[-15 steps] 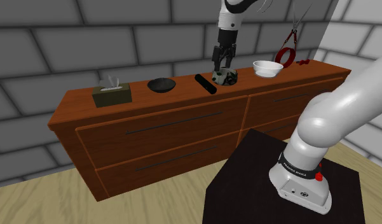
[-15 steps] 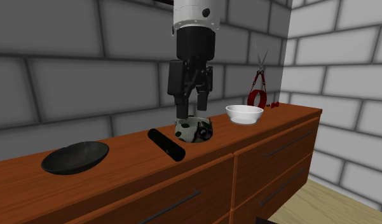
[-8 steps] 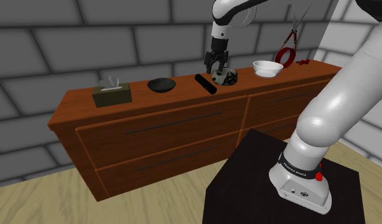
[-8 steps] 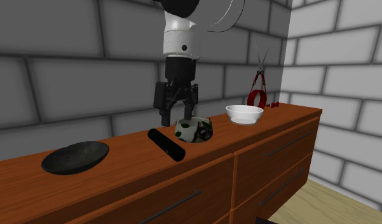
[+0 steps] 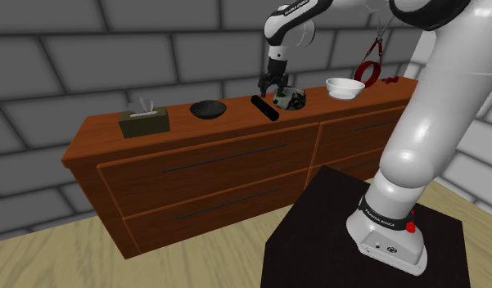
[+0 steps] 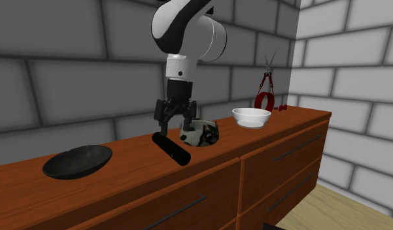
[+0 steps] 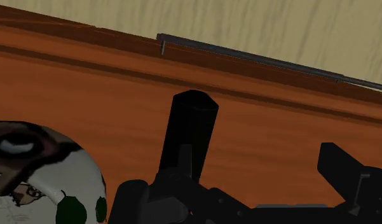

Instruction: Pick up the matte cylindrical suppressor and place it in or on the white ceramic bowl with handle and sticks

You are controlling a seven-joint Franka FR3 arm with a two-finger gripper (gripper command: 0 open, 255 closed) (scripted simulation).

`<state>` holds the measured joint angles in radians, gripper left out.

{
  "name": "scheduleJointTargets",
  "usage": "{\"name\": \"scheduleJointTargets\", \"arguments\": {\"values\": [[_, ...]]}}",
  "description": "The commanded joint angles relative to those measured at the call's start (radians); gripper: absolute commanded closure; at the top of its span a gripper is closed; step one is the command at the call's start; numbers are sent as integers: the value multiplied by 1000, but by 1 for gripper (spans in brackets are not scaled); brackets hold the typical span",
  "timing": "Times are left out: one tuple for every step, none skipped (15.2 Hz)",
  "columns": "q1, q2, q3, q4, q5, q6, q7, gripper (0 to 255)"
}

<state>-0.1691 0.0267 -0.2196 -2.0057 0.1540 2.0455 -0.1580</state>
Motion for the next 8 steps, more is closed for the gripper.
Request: {"name": "scheduleJointTargets", "arguments": {"values": [[-15, 82, -13, 66, 35, 13, -10, 0], [-23, 118, -18, 95, 52, 18, -15, 0], [-32, 154, -22, 125, 69, 22, -19, 0], [-42, 190, -25, 156, 86, 25, -22, 0], [-53, 226, -28, 188, 103, 26, -26, 0], [-64, 263, -30, 222, 119, 27, -28, 0], [-76, 299, -31, 256, 136, 27, -30, 0], [-88, 336, -32, 292, 152, 25, -31, 0]]}}
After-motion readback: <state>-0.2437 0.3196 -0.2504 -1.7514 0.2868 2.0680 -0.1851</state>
